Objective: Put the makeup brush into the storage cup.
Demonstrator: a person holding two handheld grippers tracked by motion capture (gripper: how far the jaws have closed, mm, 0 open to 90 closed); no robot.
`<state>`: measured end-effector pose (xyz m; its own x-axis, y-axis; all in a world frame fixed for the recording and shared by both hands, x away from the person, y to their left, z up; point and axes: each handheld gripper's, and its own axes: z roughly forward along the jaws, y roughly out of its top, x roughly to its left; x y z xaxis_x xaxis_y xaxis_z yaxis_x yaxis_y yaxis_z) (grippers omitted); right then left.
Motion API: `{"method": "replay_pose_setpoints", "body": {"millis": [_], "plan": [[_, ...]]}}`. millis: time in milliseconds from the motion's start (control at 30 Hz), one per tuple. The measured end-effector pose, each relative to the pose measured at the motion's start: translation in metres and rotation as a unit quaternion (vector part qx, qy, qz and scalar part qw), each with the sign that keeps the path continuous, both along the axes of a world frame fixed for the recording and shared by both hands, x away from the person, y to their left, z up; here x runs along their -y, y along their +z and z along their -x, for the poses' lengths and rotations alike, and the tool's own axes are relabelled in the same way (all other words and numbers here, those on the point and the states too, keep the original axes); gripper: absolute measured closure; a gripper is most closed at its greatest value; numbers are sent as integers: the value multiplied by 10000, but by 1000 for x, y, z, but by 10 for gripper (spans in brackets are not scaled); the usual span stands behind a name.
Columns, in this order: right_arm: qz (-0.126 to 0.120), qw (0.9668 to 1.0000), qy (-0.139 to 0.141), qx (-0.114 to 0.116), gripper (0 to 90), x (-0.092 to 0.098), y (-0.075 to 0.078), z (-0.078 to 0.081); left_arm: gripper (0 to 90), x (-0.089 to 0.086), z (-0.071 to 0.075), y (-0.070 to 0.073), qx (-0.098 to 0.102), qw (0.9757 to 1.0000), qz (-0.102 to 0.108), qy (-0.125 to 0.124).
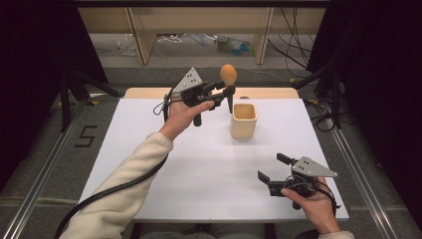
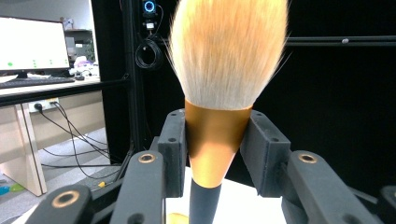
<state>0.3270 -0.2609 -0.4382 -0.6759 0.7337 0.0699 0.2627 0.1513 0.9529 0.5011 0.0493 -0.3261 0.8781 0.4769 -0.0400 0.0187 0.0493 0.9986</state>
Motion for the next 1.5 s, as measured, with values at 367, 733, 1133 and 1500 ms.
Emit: {"method": "replay_pose_setpoints", "body": {"millis": [367, 733, 1133, 1500], "plan": [[-13, 10000, 1, 1, 86, 0, 0, 0, 623, 2, -2, -1, 7, 10000, 34, 20], [-30, 10000, -13, 35, 86, 0, 0, 0, 623, 6, -5, 0, 17, 10000, 42, 15], [-42, 10000, -14, 34, 86, 0, 0, 0, 623, 12, -8, -2, 15, 10000, 19, 3], [-20, 10000, -6, 6, 86, 0, 0, 0, 623, 18, -11, -2, 15, 10000, -25, -4]]}}
